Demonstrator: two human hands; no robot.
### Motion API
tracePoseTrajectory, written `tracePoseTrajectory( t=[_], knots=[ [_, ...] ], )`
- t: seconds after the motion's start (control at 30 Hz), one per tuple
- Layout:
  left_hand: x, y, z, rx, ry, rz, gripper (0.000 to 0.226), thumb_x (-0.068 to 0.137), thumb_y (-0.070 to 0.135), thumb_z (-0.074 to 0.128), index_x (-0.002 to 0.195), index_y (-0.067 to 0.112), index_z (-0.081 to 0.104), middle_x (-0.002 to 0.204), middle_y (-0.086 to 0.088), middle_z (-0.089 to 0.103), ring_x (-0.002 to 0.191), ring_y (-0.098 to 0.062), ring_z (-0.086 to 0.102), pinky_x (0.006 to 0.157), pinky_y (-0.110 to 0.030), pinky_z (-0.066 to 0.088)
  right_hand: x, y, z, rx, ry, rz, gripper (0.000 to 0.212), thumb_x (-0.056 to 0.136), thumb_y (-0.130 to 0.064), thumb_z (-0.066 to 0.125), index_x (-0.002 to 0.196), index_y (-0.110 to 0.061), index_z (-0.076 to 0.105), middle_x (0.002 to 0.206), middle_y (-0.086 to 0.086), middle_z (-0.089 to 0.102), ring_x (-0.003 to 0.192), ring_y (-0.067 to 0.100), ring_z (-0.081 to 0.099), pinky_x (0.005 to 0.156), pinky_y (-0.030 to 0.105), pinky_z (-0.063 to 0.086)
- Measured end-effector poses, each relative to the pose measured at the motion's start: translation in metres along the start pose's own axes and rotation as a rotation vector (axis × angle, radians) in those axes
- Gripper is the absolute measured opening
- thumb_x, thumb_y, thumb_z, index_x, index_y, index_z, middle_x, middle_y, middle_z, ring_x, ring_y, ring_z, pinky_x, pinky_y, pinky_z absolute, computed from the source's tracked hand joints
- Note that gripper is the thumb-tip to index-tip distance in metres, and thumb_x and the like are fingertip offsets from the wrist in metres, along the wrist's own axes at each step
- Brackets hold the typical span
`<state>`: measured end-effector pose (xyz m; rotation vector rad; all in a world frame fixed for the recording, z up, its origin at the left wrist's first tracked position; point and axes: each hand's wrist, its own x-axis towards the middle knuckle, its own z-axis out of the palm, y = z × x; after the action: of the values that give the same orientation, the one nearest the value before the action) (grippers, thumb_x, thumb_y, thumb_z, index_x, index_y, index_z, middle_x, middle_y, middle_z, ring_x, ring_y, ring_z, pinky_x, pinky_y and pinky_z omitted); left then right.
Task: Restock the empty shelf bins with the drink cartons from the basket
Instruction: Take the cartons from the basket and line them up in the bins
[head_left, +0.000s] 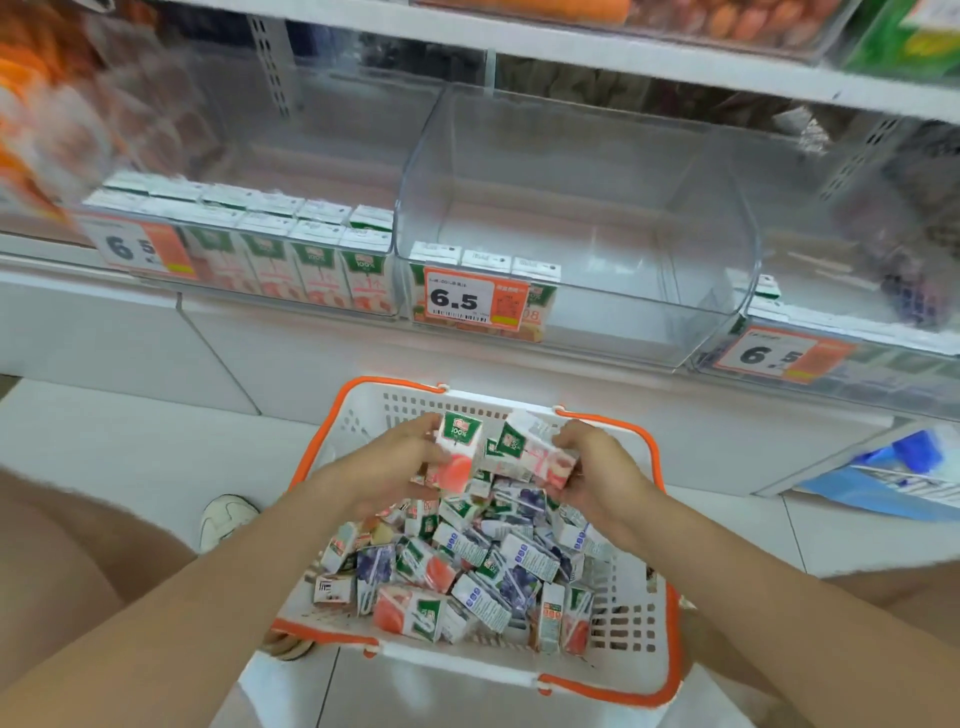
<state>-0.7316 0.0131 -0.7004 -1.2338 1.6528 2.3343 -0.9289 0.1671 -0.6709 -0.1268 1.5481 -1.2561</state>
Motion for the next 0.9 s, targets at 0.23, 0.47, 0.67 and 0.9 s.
tracePoseTrajectory(
  t=[0.23, 0.47, 0.67, 0.9],
  knots=[
    [-0.048, 0.035, 0.032, -0.224, -0.088, 0.126, 0.041, 0.076, 0.026, 0.078, 0.109, 0.009, 0.061, 0.105, -0.013, 0.055, 0.085, -0.025, 0.055, 0.108, -0.056, 0.053, -0.054, -0.032, 0.027, 0.096, -0.256, -0.135, 0.026, 0.095, -0.019, 0.057, 0.114, -0.004, 0.065, 0.096, 0.013, 0.07, 0.071, 0.022, 0.061, 0.063, 0.034, 0.047],
    [-0.081, 0.066, 0.011, -0.299, 0.123, 0.3, 0.059, 0.088, 0.043, 0.083, 0.132, 0.014, 0.055, 0.114, -0.017, 0.071, 0.107, -0.04, 0.068, 0.097, -0.051, 0.054, -0.075, -0.054, 0.055, -0.197, -0.017, -0.527, 0.021, 0.087, -0.024, 0.083, 0.107, -0.023, 0.077, 0.094, 0.006, 0.079, 0.078, 0.017, 0.07, 0.073, 0.031, 0.059],
    [-0.112, 0.095, -0.018, -0.167, 0.107, 0.423, 0.041, 0.1, 0.035, 0.064, 0.134, 0.011, 0.068, 0.134, -0.023, 0.068, 0.119, -0.036, 0.067, 0.111, -0.055, 0.047, -0.075, -0.07, 0.084, -0.305, -0.096, -0.68, 0.022, 0.093, -0.019, 0.078, 0.114, -0.022, 0.072, 0.106, -0.002, 0.079, 0.099, 0.022, 0.074, 0.078, 0.038, 0.064],
    [-0.121, 0.122, -0.04, -0.098, 0.224, 0.455, 0.031, 0.105, 0.03, 0.061, 0.121, 0.003, 0.063, 0.111, -0.026, 0.07, 0.097, -0.029, 0.07, 0.088, -0.041, 0.06, -0.072, -0.085, 0.123, -0.331, -0.158, -0.784, 0.031, 0.094, -0.012, 0.075, 0.12, -0.019, 0.061, 0.111, -0.002, 0.077, 0.1, 0.018, 0.075, 0.076, 0.034, 0.064]
  ],
)
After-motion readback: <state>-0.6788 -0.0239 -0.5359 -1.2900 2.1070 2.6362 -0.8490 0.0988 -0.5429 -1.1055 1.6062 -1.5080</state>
